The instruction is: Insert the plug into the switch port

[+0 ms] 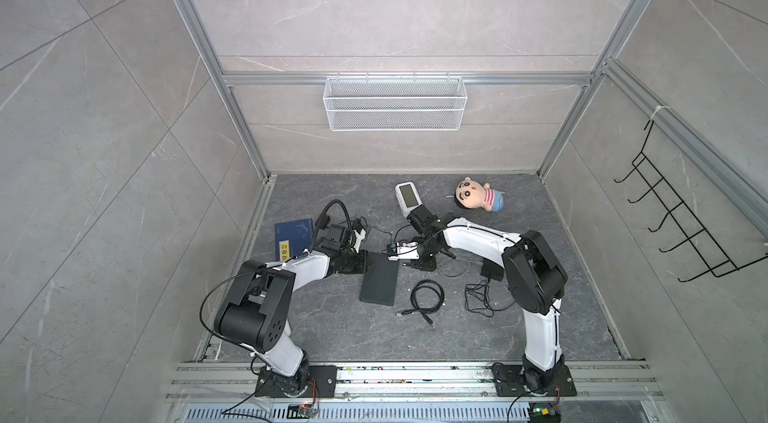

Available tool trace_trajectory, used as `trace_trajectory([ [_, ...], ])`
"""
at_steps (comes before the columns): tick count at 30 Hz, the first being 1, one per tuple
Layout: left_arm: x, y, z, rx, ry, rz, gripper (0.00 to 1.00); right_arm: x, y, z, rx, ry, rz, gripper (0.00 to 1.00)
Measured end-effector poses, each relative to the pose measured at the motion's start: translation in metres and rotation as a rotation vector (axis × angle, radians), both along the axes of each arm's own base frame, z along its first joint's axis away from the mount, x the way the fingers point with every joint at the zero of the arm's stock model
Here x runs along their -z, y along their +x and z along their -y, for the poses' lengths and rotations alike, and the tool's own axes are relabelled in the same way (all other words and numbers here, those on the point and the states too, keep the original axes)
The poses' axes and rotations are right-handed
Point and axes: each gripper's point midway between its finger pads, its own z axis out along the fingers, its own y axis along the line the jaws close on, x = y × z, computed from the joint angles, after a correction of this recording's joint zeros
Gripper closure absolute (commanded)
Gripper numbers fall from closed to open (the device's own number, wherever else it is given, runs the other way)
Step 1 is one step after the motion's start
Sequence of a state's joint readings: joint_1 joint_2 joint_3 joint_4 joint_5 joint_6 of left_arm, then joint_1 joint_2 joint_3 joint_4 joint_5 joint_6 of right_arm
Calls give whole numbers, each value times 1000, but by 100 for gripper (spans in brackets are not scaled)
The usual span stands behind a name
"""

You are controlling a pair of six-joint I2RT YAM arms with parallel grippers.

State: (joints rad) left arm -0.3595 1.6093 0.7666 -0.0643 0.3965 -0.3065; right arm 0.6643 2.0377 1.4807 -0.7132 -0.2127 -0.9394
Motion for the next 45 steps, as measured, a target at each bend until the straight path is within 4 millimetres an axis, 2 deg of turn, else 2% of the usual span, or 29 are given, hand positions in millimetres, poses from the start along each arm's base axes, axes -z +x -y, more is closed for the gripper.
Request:
trace_trajectory([
  [6, 0, 1, 0, -3, -3, 1, 68, 5, -4, -2, -11, -30, -25, 98],
  [15, 0, 1, 0, -8, -9, 6, 67, 16, -1, -8, 6, -48, -44, 98],
  [33, 2, 1, 1, -11, -19, 12, 68, 14, 3, -12, 35, -28, -42, 99],
  [45, 2, 1, 1, -16, -22, 9, 68, 14, 18, -10, 112, 15, -35, 99],
])
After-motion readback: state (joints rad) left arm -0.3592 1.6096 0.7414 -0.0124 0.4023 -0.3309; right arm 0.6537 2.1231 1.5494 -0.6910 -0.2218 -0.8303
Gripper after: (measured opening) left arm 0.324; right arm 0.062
